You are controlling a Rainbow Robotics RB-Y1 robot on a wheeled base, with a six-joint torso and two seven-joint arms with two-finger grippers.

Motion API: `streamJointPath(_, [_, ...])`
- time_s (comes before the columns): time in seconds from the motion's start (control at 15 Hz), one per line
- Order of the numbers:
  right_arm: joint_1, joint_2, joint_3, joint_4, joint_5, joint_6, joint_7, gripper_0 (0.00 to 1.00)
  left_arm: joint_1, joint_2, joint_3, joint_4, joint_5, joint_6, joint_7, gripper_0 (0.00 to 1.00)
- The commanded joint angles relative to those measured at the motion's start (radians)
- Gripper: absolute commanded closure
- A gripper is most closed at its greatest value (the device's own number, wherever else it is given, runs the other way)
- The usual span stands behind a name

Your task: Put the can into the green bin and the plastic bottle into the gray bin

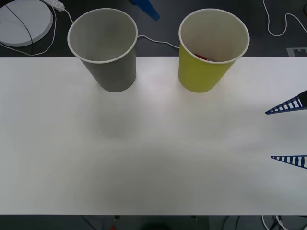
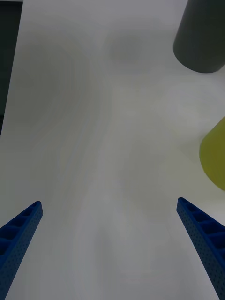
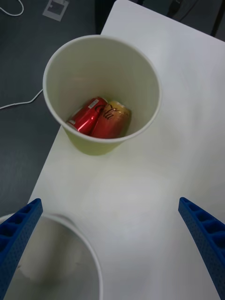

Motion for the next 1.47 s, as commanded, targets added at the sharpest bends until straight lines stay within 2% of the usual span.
streamJointPath(0.07, [0.0,0.0,0.0,0.0,0.0,0.0,0.0,0.0,0.079,0.094,0.042,-0.065,-0.001,-0.014,-0.101,0.0])
streamJointPath(0.2, [0.0,0.0,0.0,0.0,0.0,0.0,0.0,0.0,0.192,0.164,0.142,-0.122,-0.008,-0.048,-0.171,0.0])
streamJointPath(0.4, [0.0,0.0,0.0,0.0,0.0,0.0,0.0,0.0,0.398,0.229,0.346,-0.214,-0.045,-0.112,-0.249,0.0])
streamJointPath(0.53, [0.0,0.0,0.0,0.0,0.0,0.0,0.0,0.0,0.556,0.27,0.496,-0.351,-0.108,-0.123,-0.256,0.0])
streamJointPath(0.67, [0.0,0.0,0.0,0.0,0.0,0.0,0.0,0.0,0.735,0.286,0.683,-0.464,-0.15,-0.172,-0.26,0.0])
streamJointPath(0.87, [0.0,0.0,0.0,0.0,0.0,0.0,0.0,0.0,0.97,0.299,0.889,-0.605,-0.176,-0.198,-0.282,0.0])
streamJointPath(1.27, [0.0,0.0,0.0,0.0,0.0,0.0,0.0,0.0,1.34,0.303,1.147,-0.739,-0.176,-0.2,-0.516,0.0])
streamJointPath(1.47, [0.0,0.0,0.0,0.0,0.0,0.0,0.0,0.0,1.481,0.303,1.229,-0.774,-0.159,-0.201,-0.628,0.0])
